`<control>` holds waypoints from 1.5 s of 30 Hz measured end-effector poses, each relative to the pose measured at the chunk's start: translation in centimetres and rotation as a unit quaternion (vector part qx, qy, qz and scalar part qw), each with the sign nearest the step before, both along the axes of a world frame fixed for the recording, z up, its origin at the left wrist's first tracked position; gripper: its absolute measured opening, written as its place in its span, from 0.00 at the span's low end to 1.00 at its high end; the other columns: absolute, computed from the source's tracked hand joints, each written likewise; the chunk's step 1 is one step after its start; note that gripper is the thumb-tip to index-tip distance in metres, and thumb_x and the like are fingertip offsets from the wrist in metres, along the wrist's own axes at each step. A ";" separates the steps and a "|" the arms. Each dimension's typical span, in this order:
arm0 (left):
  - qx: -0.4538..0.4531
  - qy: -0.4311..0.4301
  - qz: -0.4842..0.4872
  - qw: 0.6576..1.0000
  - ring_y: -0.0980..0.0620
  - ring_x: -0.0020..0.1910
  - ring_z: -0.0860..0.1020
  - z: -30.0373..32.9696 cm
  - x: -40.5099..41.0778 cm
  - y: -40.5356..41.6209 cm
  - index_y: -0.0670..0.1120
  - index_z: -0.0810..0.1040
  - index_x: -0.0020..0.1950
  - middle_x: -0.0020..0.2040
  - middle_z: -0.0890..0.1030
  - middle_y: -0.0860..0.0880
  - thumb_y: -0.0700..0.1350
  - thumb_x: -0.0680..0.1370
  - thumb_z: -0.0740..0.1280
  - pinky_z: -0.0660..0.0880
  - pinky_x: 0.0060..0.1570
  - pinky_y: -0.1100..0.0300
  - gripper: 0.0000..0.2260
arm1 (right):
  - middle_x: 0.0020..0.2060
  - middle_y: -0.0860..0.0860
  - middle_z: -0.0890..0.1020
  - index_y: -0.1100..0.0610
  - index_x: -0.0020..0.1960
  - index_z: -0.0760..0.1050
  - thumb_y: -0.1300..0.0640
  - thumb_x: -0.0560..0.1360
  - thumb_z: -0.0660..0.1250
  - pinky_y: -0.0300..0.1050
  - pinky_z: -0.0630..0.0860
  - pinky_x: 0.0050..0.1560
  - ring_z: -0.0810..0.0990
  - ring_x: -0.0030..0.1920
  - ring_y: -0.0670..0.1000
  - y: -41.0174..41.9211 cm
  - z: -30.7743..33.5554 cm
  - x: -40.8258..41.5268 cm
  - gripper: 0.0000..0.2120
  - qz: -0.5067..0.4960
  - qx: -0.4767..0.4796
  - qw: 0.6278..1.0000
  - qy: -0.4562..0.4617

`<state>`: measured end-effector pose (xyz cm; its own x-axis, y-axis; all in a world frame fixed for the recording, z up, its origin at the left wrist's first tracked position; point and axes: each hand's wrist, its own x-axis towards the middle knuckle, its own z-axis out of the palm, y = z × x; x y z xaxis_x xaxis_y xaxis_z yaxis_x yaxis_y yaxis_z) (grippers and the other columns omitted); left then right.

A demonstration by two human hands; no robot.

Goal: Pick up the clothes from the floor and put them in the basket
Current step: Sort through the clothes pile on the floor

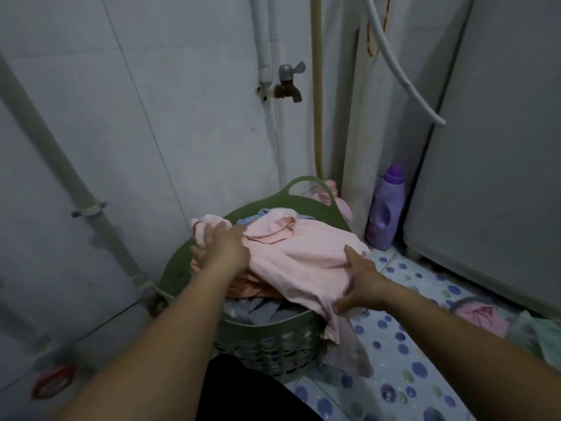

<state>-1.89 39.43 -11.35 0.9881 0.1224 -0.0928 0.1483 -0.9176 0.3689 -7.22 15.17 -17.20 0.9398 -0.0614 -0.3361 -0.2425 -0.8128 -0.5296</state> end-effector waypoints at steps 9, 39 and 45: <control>0.180 0.249 -0.198 0.931 0.44 0.65 0.72 -2.0 -0.1 -0.7 0.46 0.66 0.73 0.69 0.71 0.43 0.46 0.77 0.64 0.70 0.64 0.53 0.24 | 0.47 0.54 0.80 0.50 0.45 0.69 0.62 0.70 0.66 0.42 0.70 0.41 0.76 0.46 0.54 0.2 -1.2 -0.1 0.10 -0.001 -0.066 0.993 -0.094; 0.307 0.218 -0.055 0.925 0.42 0.72 0.62 -1.8 -1.3 1.1 0.52 0.67 0.71 0.73 0.64 0.46 0.53 0.72 0.67 0.59 0.70 0.40 0.28 | 0.62 0.55 0.78 0.57 0.66 0.74 0.51 0.77 0.63 0.44 0.71 0.60 0.76 0.61 0.57 3.7 4.2 2.6 0.19 0.287 -0.321 0.896 0.112; 0.191 -0.034 -0.236 0.952 0.40 0.75 0.52 -0.1 -2.3 -3.9 0.53 0.57 0.73 0.76 0.51 0.45 0.43 0.76 0.63 0.64 0.68 0.38 0.27 | 0.59 0.52 0.78 0.50 0.58 0.78 0.63 0.74 0.60 0.49 0.75 0.59 0.77 0.58 0.56 3.0 4.7 2.9 0.17 0.128 -0.208 0.969 -0.043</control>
<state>-4.19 35.58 -11.44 0.9435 -0.3249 -0.0650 -0.3262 -0.9453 -0.0101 -4.32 18.16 -12.47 0.9654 0.0638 -0.2529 0.0255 -0.9880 -0.1522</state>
